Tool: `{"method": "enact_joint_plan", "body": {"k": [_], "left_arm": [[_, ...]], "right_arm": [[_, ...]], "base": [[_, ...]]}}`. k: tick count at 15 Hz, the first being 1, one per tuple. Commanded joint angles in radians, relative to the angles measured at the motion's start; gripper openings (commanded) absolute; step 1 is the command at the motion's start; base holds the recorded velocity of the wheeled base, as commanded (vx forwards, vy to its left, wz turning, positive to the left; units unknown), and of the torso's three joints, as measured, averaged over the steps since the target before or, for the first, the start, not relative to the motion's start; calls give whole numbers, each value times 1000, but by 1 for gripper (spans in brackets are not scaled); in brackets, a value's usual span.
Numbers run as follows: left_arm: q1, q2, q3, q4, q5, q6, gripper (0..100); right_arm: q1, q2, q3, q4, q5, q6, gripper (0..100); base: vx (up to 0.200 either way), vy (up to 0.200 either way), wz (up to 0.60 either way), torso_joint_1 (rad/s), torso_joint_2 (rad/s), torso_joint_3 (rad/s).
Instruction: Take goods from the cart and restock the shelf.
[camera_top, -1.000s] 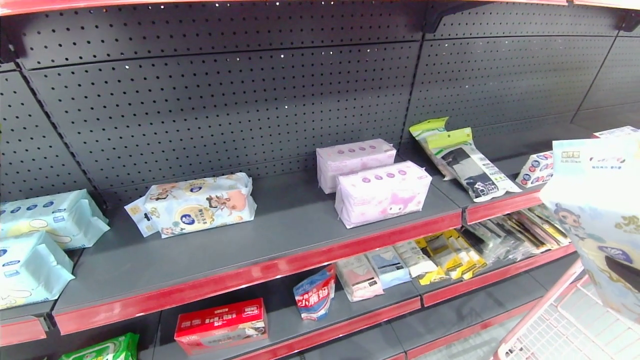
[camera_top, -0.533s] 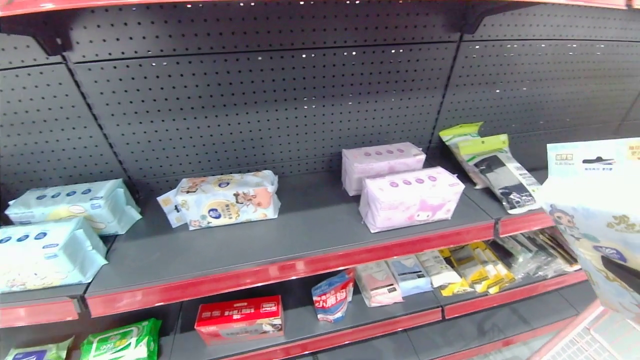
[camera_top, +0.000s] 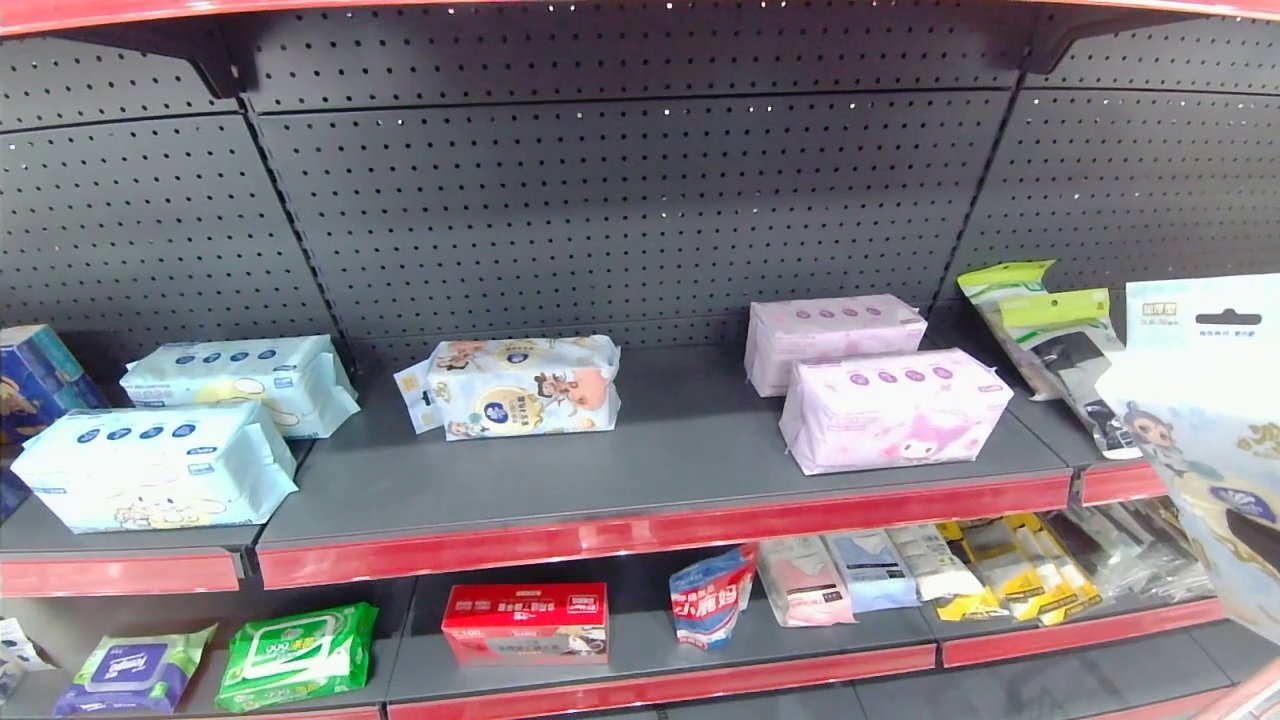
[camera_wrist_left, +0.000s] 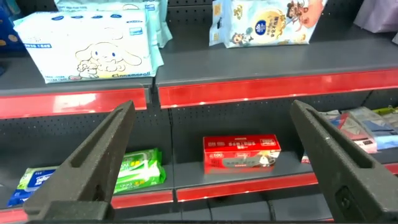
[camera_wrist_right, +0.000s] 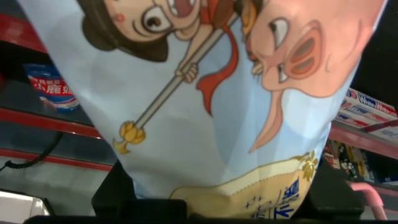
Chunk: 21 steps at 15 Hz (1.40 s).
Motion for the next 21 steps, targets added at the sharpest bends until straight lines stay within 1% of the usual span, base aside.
{"method": "enact_joint_plan", "body": {"k": [1,2,4,5,7,8,9,10,11,13,14,15,16,17,18,19,20,21], "left_arm": [[0,1,0,0,-1,1,100],[0,1,0,0,-1,2,100],[0,1,0,0,-1,2,100],[0,1,0,0,-1,2,100],[0,1,0,-2,2,4,100],[3,3,-2,0,30,14,100],[8,10,-2,0,44,39,100],[11,14,-2,-2,42,45,100],[11,14,0,-3,36,57,100],[10,7,0,-7,16,84,100],[6,9,0,-7,15,84,100],[-3,18,-34,-3,-38,85,100],[-18,60,-103,-2,-77,79,100],[-49,379,-354,15,-97,4,100],[-47,512,-403,4,-67,-35,100],[-43,590,-405,-16,-41,-36,100],[-35,687,-407,-43,-15,-30,100],[-1,787,-419,-89,28,-24,100]], "right_arm": [[-5,-2,1,-2,5,32,0],[-3,-5,4,-2,25,67,0],[-6,-18,4,-11,170,147,0],[-6,-39,4,-22,189,156,0],[-9,-70,7,-23,188,169,0],[-9,-73,-5,-26,185,216,0],[-11,-62,-34,-28,160,254,0],[-12,-61,-40,-28,128,261,0],[-18,-62,-33,-28,87,261,0],[-18,-62,-39,-26,65,254,0],[-20,-56,-47,-26,64,253,0],[-20,-45,-56,-26,62,250,0],[-20,-41,-59,-26,62,244,0],[-28,-5,-82,-28,56,236,0],[-38,31,-111,-28,56,236,0],[-40,65,-148,-29,56,236,0],[-40,93,-194,-29,58,239,0],[-37,97,-220,-29,64,236,0]], "base": [[0,0,0,0,0,0],[0,0,0,0,0,0],[0,0,0,0,0,0],[0,0,0,0,0,0],[0,0,0,0,0,0],[0,0,0,0,0,0],[0,0,0,0,0,0],[0,0,0,0,0,0],[0,0,0,0,0,0],[0,0,0,0,0,0],[0,0,0,0,0,0],[0,0,0,0,0,0],[0,0,0,0,0,0],[0,0,0,0,0,0],[0,0,0,0,0,0],[0,0,0,0,0,0],[0,0,0,0,0,0],[0,0,0,0,0,0]]}}
